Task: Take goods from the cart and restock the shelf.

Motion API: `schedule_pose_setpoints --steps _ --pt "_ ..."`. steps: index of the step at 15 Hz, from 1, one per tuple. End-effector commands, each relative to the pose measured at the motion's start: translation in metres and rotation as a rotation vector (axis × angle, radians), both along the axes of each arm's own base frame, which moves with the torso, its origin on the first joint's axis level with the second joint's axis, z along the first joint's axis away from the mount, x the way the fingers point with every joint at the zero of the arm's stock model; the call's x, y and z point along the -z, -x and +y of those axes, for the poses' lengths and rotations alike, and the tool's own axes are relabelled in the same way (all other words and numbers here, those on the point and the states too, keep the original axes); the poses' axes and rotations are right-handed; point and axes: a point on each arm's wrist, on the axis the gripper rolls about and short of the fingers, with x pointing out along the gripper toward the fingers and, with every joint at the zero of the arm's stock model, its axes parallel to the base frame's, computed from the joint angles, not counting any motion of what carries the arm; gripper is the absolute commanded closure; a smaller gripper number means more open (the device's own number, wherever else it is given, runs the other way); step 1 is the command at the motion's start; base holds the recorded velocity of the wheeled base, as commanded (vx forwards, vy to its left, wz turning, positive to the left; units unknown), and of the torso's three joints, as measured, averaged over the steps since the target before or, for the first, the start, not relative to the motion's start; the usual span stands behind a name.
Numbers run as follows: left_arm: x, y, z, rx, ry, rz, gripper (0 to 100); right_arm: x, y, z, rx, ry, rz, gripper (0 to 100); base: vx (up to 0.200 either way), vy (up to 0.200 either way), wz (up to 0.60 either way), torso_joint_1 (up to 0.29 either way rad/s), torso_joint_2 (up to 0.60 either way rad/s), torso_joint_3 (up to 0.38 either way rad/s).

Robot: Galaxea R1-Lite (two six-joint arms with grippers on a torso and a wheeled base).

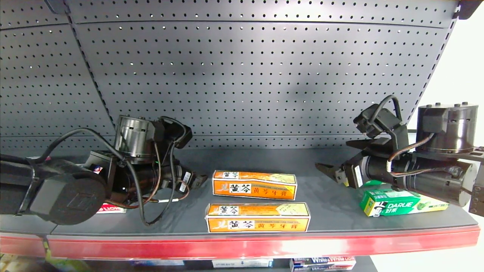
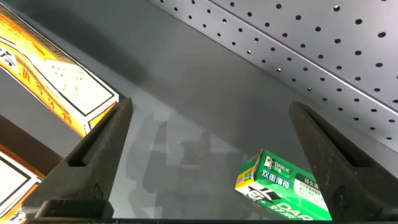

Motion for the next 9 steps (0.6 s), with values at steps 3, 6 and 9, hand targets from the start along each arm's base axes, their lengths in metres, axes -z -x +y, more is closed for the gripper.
schedule_pose_setpoints --steps 3,6,9 --pt "0.003 0.002 -0.011 0.035 -0.004 0.009 0 0.001 0.001 -0.001 0.001 0.001 0.003 0 0.0 0.0 0.0 0.0 0.0 0.0" --pt "0.003 0.006 -0.015 0.051 -0.003 0.009 0 0.001 0.001 -0.001 0.0 0.002 0.003 0 0.0 0.0 0.0 0.0 0.0 0.0" --pt "0.003 0.009 -0.015 0.053 -0.005 0.012 0 0.001 0.003 -0.002 0.0 0.002 0.001 0 0.0 0.0 0.0 0.0 0.0 0.0"
